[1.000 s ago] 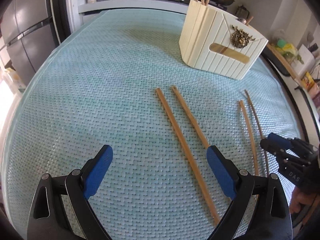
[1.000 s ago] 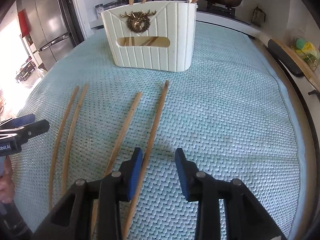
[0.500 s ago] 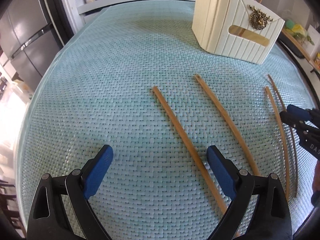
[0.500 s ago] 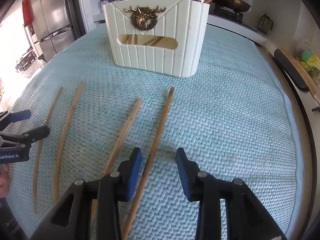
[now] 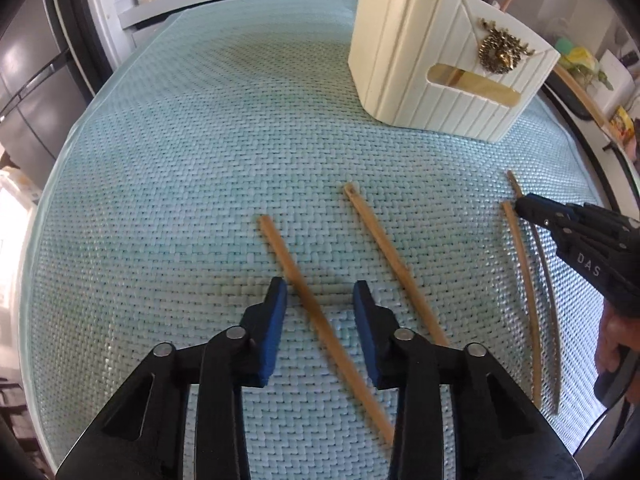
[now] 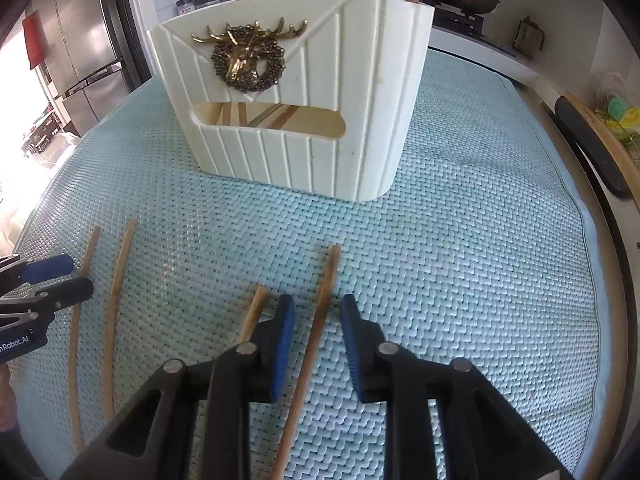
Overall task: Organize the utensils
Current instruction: 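Lower the right tool onto a chopstick while the left tool grasps another chopstick, then carry both chopsticks up to the cream holder and lower them inside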
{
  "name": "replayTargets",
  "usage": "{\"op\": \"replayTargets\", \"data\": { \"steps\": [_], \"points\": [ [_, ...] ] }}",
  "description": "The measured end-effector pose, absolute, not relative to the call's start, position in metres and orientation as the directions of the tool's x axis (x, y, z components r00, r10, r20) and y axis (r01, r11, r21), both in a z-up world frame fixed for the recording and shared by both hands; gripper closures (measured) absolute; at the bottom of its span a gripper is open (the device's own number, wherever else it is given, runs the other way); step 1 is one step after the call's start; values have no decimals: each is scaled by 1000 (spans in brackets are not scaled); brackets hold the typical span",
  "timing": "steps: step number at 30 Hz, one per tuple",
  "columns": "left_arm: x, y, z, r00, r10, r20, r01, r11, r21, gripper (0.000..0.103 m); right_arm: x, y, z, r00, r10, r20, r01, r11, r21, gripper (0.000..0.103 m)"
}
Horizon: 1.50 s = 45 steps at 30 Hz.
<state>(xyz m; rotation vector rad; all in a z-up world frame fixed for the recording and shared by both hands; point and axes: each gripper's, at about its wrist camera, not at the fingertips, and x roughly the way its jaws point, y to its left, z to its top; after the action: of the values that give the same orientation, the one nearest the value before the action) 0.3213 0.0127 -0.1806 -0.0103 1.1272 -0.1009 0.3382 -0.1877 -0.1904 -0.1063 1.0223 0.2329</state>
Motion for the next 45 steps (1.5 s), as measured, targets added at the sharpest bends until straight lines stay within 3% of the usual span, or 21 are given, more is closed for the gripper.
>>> {"op": "replayTargets", "data": {
  "steps": [2, 7, 11, 22, 34, 45],
  "points": [
    [321, 7, -181, 436, -79, -896, 88, 995, -45, 89, 341, -191, -191, 502, 154, -851, -231, 972, 39, 95],
    [328, 10, -185, 442, -127, -888, 65, 992, -110, 98, 346, -207, -187, 515, 211, -831, -214, 970, 113, 97],
    [329, 24, -179, 474, -168, -865, 58, 986, -160, 99, 336, -218, -170, 553, 277, -786, -229, 957, 177, 97],
    [268, 43, -77, 669, -270, -693, 139, 961, -240, 99, 268, -248, -77, 689, 395, -608, -302, 919, 255, 97],
    [221, 32, -13, 761, -345, -550, 227, 935, -272, 99, 185, -243, -4, 817, 393, -421, -352, 920, 174, 97],
    [232, 35, 18, 780, -393, -488, 265, 913, -311, 99, 187, -237, 20, 862, 385, -329, -354, 923, 152, 97]
  ]
}}
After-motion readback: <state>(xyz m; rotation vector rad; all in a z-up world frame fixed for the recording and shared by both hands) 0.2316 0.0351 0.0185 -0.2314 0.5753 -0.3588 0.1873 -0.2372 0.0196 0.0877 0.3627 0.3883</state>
